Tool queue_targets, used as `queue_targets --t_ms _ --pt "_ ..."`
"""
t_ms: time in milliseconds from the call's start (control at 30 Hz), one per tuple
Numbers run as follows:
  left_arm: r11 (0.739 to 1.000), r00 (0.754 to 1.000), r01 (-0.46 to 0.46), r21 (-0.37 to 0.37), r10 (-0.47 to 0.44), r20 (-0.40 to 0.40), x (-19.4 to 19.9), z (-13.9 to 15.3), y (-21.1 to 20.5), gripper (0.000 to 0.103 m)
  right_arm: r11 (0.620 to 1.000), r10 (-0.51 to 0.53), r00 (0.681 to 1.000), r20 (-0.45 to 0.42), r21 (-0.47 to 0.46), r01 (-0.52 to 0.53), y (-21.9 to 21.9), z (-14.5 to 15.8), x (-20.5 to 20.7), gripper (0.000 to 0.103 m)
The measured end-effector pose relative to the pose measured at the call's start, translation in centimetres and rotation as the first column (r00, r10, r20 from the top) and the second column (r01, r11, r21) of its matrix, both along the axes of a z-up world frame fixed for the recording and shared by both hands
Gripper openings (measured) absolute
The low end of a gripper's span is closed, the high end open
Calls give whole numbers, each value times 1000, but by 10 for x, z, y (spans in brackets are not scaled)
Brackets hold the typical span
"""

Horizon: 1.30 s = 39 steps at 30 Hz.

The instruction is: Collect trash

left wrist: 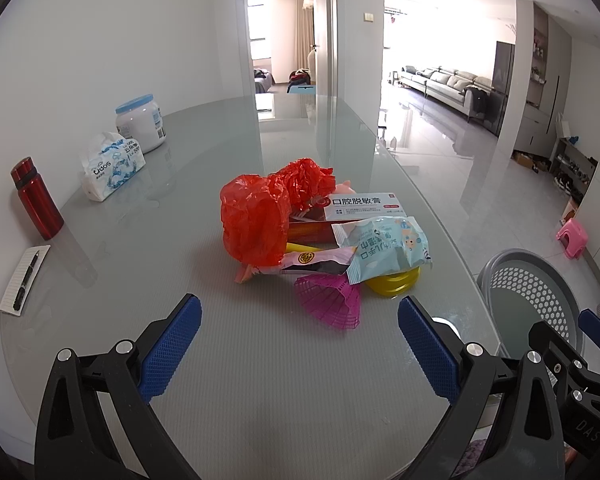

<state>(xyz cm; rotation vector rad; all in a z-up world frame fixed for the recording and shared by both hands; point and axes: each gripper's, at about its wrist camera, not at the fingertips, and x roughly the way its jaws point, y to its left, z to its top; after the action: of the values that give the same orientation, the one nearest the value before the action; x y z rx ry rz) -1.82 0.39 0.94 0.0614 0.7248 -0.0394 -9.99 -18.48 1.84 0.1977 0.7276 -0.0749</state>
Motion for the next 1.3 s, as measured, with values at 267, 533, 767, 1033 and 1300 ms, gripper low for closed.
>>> queue_targets --t_ms 267,533,767,1033,1300 --pt "1000 1000 -1 -1 1 -9 0 -6 1 97 1000 2 1000 -6 0 -2 1 -2 2 94" --pt "999 999 -33 23 33 -25 10 -17 11 97 999 35 999 -18 2 -35 8 -14 11 94" --pt "995 993 -96 31 98 -70 26 -37 37 97 995 97 994 -54 0 -97 22 -28 31 94" --pt "992 987 -126 30 128 -97 44 -48 56 97 987 163 984 -74 9 -162 40 -33 62 94" --pt "992 986 -126 6 125 -109 64 -49 69 97 982 189 979 -78 -1 -189 53 -33 92 94"
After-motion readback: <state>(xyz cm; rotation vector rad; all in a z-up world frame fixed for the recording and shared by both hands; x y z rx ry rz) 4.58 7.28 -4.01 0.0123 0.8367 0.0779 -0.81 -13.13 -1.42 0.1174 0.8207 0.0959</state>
